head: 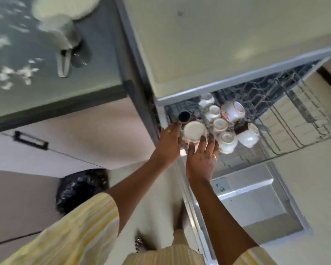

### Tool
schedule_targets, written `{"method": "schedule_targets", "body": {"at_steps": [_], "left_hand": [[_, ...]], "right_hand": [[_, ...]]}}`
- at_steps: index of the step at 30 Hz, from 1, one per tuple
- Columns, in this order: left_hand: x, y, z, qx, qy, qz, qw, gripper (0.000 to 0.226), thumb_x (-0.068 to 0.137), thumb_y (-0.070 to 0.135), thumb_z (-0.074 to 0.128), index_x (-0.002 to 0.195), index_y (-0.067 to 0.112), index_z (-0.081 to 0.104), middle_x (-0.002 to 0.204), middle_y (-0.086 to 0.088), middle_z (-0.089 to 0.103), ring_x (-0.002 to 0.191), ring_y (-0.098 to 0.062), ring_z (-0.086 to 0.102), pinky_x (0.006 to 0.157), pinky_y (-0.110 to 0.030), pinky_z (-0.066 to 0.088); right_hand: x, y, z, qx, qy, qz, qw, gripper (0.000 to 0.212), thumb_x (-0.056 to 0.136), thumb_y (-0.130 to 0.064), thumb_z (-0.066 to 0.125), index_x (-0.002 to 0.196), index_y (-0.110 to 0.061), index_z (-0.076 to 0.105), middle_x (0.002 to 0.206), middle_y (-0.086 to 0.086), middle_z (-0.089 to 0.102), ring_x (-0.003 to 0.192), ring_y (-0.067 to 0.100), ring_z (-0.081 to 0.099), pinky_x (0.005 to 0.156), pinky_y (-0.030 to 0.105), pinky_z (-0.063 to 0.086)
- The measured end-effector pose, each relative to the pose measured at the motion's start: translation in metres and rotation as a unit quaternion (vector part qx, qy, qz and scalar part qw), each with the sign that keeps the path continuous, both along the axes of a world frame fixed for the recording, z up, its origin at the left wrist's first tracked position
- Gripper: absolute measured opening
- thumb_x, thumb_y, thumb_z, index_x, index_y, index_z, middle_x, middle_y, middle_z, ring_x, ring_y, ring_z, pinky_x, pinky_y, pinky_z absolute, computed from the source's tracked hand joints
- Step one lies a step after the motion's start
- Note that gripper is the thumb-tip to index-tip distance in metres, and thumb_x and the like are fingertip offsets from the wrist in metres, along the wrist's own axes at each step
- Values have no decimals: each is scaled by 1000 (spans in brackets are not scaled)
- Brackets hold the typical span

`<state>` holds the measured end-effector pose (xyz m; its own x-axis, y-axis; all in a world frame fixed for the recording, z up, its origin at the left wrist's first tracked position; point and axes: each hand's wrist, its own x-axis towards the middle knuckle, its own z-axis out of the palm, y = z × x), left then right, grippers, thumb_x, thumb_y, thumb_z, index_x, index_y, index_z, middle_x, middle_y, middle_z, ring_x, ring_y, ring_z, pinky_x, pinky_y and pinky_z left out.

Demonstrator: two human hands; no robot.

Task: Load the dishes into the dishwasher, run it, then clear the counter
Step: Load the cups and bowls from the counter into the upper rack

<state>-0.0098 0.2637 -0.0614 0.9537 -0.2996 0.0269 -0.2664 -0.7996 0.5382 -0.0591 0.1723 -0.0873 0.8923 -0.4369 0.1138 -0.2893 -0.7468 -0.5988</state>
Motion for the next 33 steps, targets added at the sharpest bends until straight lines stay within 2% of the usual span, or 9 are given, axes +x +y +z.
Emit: {"method": "schedule_targets", "body": {"at_steps": [4, 7, 10, 15, 21, 27, 30, 33], "left_hand": [[-44, 74, 35, -22, -15, 59, 998, 45, 92, 7, 50, 135, -2, 40, 134, -21, 49, 124, -34, 46, 102, -37, 27], [-71, 131, 51, 5, -20, 96, 995, 49, 99, 21, 38, 145, 7, 25, 150, -10, 30, 139, -23, 26, 113, -29, 10], [-84, 183, 68, 3, -9, 166, 986, 51, 101, 27, 28, 148, 13, 14, 156, -4, 14, 144, -19, 10, 117, -32, 1], [-84, 251, 108, -11, -53, 249, 967, 50, 101, 25, 32, 147, 9, 18, 155, -7, 19, 143, -21, 14, 119, -35, 8], [-96, 315, 140, 1, -68, 313, 947, 51, 101, 26, 29, 147, 8, 16, 155, -8, 19, 144, -21, 13, 119, -36, 7], [-114, 380, 160, 32, -46, 386, 921, 52, 101, 27, 29, 148, 9, 15, 155, -8, 19, 143, -19, 12, 117, -36, 4], [-107, 408, 171, 35, -66, 396, 915, 52, 101, 26, 31, 147, 9, 17, 154, -8, 21, 143, -19, 13, 118, -36, 5], [-90, 431, 180, 30, -93, 408, 908, 50, 101, 25, 31, 146, 7, 20, 153, -8, 24, 142, -20, 15, 117, -38, 4]], "right_hand": [[-20, 61, 36, -17, -10, 84, 996, 39, 86, -12, 63, 118, 8, 56, 128, 31, 49, 120, 48, 46, 89, 57, 48], [-30, 106, 61, -33, 2, 150, 988, 38, 92, -19, 54, 123, 3, 53, 135, 26, 45, 128, 42, 40, 100, 49, 41], [-33, 148, 87, -33, -15, 202, 979, 39, 95, -23, 50, 125, 1, 52, 138, 23, 43, 129, 39, 39, 99, 48, 43], [-24, 203, 132, -48, -86, 272, 957, 33, 88, -16, 62, 115, 2, 59, 130, 23, 53, 121, 39, 50, 88, 42, 51], [-9, 261, 178, -43, -79, 363, 927, 41, 98, -25, 42, 133, -4, 45, 146, 15, 35, 138, 29, 27, 108, 34, 34], [-4, 339, 219, -32, -100, 414, 904, 39, 98, -25, 42, 131, -4, 45, 143, 17, 37, 135, 27, 31, 108, 30, 32], [2, 375, 230, -37, -74, 431, 899, 45, 99, -28, 37, 138, -6, 35, 147, 15, 28, 138, 26, 23, 112, 31, 24], [14, 403, 233, -62, -80, 438, 893, 45, 100, -31, 33, 139, -8, 34, 149, 13, 26, 139, 24, 21, 112, 29, 23]]}}
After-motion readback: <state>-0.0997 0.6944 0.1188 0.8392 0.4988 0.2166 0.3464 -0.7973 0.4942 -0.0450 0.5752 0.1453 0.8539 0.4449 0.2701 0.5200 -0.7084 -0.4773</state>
